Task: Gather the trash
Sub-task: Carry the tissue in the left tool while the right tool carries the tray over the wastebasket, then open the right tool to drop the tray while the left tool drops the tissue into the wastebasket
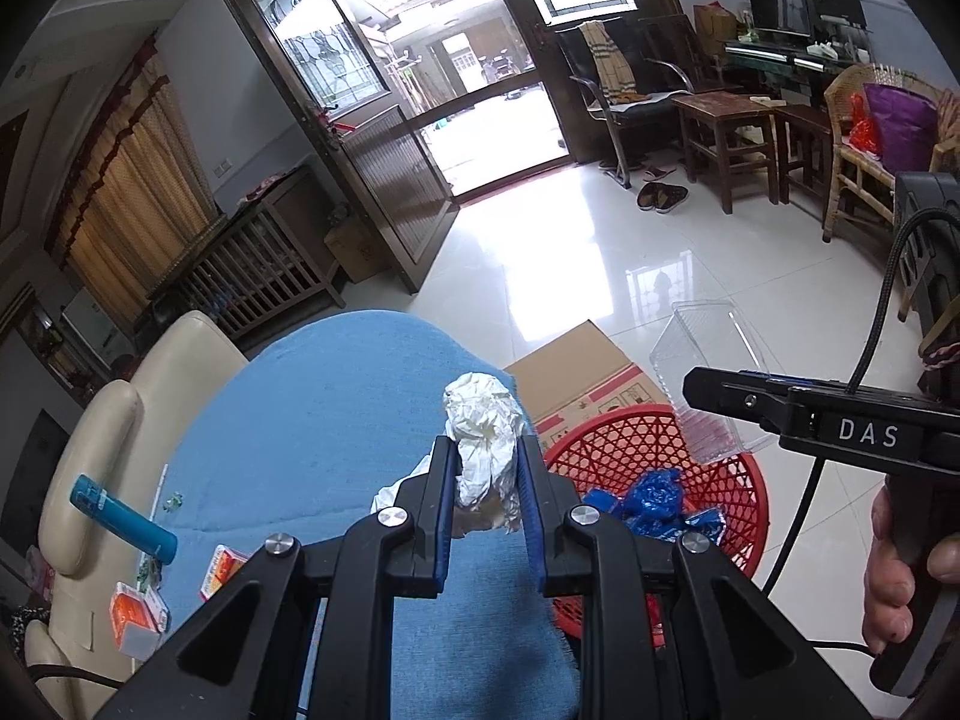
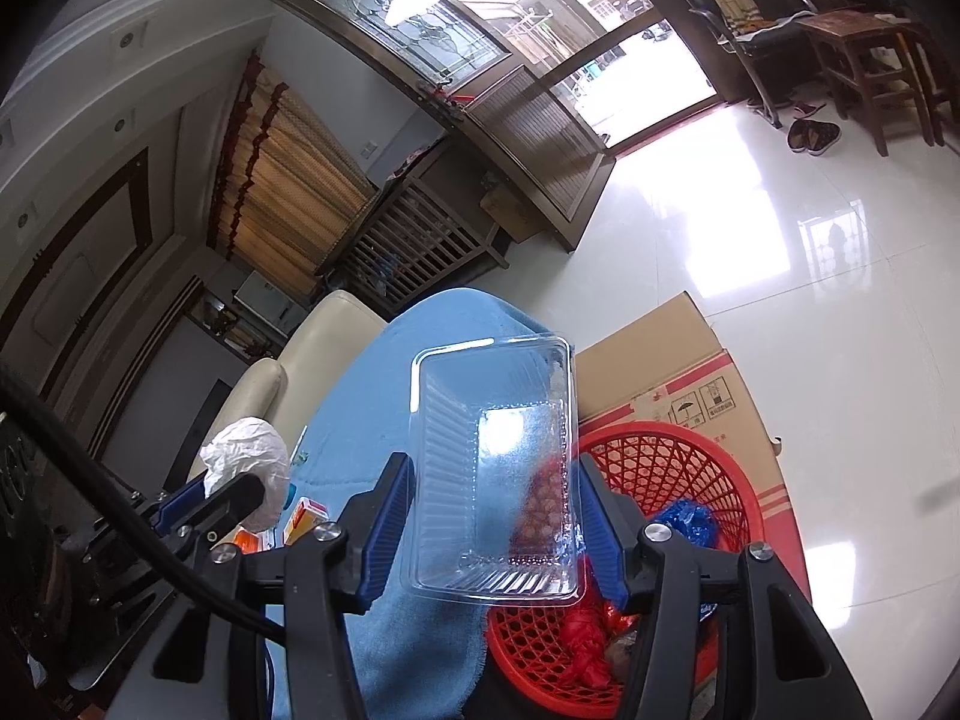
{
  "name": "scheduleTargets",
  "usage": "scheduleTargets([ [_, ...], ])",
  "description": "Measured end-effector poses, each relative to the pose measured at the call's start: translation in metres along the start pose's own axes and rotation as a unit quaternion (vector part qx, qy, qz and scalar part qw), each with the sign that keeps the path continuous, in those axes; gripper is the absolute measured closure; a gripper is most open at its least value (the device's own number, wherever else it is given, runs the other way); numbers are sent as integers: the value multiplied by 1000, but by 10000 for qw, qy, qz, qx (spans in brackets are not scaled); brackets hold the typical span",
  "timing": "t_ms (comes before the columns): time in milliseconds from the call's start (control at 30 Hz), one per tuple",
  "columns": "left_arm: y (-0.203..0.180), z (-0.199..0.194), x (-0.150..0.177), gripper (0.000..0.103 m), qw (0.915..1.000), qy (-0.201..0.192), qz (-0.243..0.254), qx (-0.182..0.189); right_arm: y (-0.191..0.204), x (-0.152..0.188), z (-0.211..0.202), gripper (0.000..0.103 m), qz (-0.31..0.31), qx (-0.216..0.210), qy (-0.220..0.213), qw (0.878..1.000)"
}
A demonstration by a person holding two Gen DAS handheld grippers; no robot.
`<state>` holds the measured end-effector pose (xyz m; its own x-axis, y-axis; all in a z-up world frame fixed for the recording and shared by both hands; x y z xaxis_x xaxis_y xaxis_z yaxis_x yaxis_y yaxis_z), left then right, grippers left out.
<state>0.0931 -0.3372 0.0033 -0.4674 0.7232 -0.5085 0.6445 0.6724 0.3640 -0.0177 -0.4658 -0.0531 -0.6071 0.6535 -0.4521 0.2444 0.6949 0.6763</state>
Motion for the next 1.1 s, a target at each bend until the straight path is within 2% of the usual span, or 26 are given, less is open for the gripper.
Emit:
scheduleTargets([
  [200,-3,11,0,80,9995,139,-53,286,-10,-1,6,42,197,-171,149,9995],
  [233,-4,13,0,73,9993,162,-55,339,-10,-1,7,42,207,-260,183,9993],
  [267,-4,14,-1,59,9992,175,-53,367,-9,-1,7,36,207,-320,197,9991],
  [300,-4,14,0,51,9992,164,-70,359,-8,-1,7,30,201,-331,186,9991],
  [333,-2,13,-1,42,9994,116,-86,328,-8,-1,7,30,186,-319,155,9992],
  [733,19,-15,3,41,9994,-334,-48,-103,0,-5,-1,30,68,-235,-120,9996],
  [1100,46,-24,14,41,9980,-441,-415,-163,25,0,-2,30,-248,-110,-107,9996],
])
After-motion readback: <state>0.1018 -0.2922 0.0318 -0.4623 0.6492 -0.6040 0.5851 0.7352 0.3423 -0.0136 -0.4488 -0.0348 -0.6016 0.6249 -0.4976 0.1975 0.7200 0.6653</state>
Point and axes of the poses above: each gripper's, at about its wrist camera, not at the fingertips, and z roughly the way its jaws point, y to its left, x to its underside, the point moved 6 cm from there along z, roughly the way its jaws point, and after that the axes turned 11 degrees about y, right-handed, at the moved point
